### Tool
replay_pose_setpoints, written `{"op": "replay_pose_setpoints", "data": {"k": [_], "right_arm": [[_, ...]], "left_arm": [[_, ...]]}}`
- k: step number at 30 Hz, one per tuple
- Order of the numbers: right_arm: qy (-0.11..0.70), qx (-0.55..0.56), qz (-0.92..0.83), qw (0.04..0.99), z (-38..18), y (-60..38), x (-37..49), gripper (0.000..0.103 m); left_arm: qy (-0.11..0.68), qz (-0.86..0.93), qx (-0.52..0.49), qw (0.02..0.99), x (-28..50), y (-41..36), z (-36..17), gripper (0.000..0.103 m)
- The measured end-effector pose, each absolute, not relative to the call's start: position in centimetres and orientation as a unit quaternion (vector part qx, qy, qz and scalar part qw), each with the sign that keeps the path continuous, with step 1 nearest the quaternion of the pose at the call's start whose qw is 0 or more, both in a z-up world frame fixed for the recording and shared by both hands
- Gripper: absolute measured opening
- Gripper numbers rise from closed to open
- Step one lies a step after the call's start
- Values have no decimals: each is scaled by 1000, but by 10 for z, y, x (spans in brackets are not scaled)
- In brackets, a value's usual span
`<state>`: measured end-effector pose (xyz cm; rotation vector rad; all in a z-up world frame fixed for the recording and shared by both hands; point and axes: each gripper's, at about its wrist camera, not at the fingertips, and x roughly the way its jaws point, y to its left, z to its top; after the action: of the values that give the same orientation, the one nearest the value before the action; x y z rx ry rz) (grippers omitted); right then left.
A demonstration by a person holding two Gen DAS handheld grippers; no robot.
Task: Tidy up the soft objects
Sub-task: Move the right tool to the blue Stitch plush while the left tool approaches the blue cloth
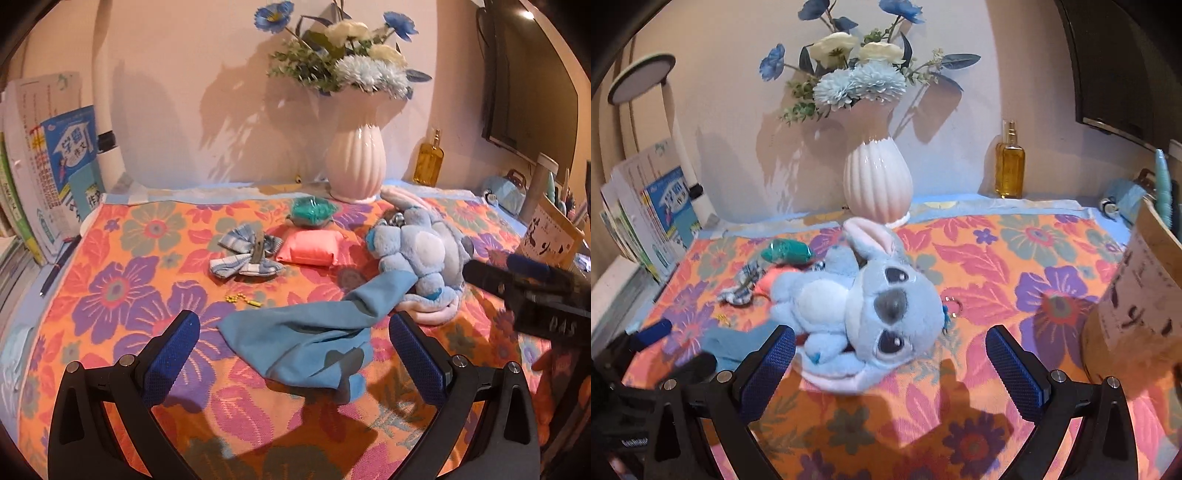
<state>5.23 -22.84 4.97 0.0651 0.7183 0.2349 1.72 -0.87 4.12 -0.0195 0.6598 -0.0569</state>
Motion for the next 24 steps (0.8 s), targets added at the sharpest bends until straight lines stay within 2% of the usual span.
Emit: {"op": "replay_pose_setpoints", "data": {"k": [24], "right_arm": [[382,29,111,917,39,-223,53,103]], "left_arm": [[345,-38,-16,938,20,-10,34,102]]}}
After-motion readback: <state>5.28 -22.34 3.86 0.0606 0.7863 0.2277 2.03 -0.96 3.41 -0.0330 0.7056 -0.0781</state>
